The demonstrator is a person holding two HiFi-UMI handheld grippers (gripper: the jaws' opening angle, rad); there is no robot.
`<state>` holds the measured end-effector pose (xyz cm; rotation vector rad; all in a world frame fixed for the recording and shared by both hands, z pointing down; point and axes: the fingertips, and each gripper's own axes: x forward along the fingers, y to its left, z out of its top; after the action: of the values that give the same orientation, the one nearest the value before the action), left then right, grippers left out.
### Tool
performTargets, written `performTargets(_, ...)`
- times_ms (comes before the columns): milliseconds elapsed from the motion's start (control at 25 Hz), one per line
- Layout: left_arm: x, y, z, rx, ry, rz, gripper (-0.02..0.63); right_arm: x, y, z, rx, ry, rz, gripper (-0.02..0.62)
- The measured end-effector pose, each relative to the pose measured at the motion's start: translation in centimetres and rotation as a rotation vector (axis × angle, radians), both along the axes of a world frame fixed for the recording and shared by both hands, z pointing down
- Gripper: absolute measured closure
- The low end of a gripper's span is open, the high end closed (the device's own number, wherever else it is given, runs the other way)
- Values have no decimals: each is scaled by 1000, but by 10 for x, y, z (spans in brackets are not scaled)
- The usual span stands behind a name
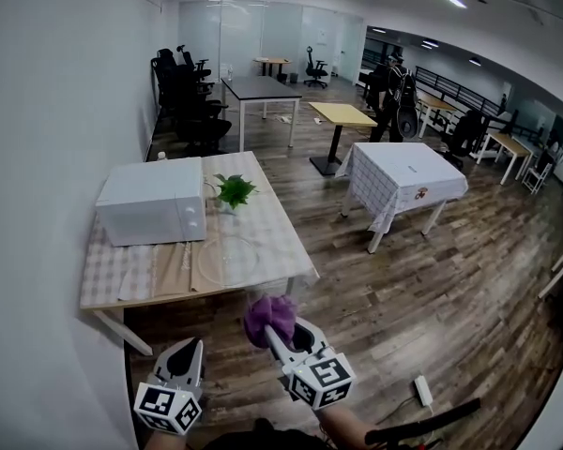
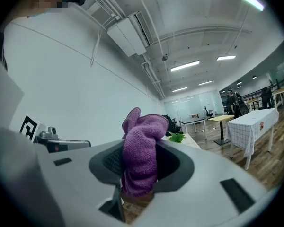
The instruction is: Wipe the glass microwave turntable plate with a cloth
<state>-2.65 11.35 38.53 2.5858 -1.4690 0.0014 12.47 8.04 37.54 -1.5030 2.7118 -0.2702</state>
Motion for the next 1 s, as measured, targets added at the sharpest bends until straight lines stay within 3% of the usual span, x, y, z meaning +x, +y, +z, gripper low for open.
performTargets(520, 27, -52, 4, -8, -10, -20, 601, 39, -49, 6, -2, -10, 12, 453)
performTargets(1000, 9, -110, 7, 5, 12, -23, 601, 21, -105, 10, 1, 33, 16, 453)
